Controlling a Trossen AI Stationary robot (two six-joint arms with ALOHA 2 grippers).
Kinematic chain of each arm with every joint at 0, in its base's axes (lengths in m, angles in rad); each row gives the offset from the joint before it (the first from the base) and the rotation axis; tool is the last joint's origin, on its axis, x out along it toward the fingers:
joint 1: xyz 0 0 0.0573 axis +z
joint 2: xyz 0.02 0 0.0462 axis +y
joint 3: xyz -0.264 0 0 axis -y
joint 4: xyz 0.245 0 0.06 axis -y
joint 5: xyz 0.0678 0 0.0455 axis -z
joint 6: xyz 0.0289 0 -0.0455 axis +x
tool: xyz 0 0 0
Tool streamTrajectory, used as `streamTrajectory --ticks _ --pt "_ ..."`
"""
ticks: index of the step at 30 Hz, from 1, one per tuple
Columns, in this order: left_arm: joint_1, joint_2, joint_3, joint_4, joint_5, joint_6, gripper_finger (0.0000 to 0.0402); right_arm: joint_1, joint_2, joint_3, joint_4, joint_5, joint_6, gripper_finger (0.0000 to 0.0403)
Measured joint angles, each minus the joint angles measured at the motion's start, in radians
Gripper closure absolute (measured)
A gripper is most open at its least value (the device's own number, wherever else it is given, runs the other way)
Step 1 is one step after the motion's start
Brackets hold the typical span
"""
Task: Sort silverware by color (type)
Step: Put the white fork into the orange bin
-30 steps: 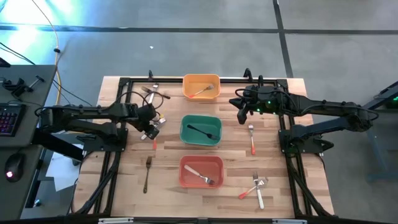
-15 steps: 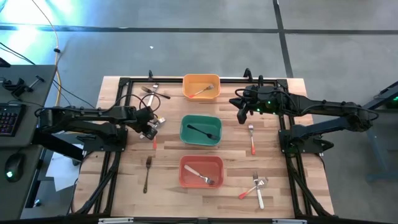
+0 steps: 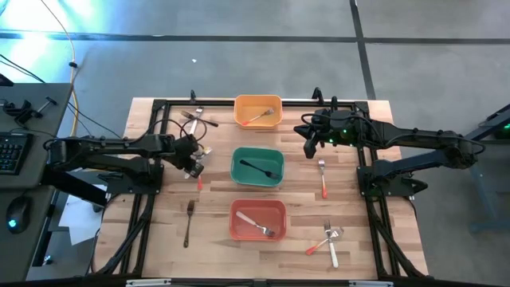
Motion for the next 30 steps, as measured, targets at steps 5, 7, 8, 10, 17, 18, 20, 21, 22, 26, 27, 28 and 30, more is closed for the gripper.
streamTrajectory --ticks 5,7,8,10,17,18,20,21,22,26,27,28,30 --pt "0.001 -0.008 0.070 -0.008 0.006 0.001 0.0363 -0.007 0.000 0.000 0.000 0.000 -0.017 0.0403" --pt "0.001 -0.014 0.096 -0.009 0.019 0.004 0.0363 -0.013 0.000 0.000 0.000 0.000 -0.017 0.0403" --pt "0.001 -0.015 0.111 -0.010 0.031 0.010 0.0363 -0.014 0.000 0.000 0.000 0.000 -0.017 0.0403" --pt "-0.002 -0.015 0.145 -0.002 0.048 0.019 0.0363 -0.016 0.000 0.000 -0.001 0.000 -0.021 0.0403" --pt "-0.069 -0.011 0.263 0.076 0.103 0.028 0.0363 -0.019 0.000 0.000 -0.024 -0.024 -0.074 0.0403" --pt "-0.090 -0.001 0.284 0.075 0.101 0.028 0.0363 -0.019 0.000 0.000 -0.029 -0.024 -0.087 0.0403" --pt "-0.139 0.021 0.321 0.075 0.096 0.028 0.0363 -0.021 0.000 0.000 -0.040 -0.025 -0.106 0.0403" --pt "-0.166 0.033 0.341 0.077 0.093 0.027 0.0363 -0.028 0.000 0.000 -0.042 -0.027 -0.111 0.0403" --pt "-0.195 0.047 0.359 0.093 0.086 0.027 0.0363 -0.035 0.000 0.000 -0.046 -0.028 -0.111 0.0403" --pt "-0.331 0.124 0.441 0.183 0.044 0.036 0.0363 -0.065 0.000 0.000 -0.060 -0.027 -0.104 0.0403" --pt "-0.364 0.151 0.468 0.202 0.025 0.037 0.0363 -0.073 0.000 0.000 -0.059 -0.027 -0.108 0.0403" --pt "-0.394 0.178 0.496 0.207 0.009 0.038 0.0363 -0.082 0.000 0.000 -0.059 -0.027 -0.116 0.0403" --pt "-0.451 0.246 0.557 0.198 -0.022 0.039 0.0363 -0.105 0.000 0.000 -0.058 -0.027 -0.128 0.0403"
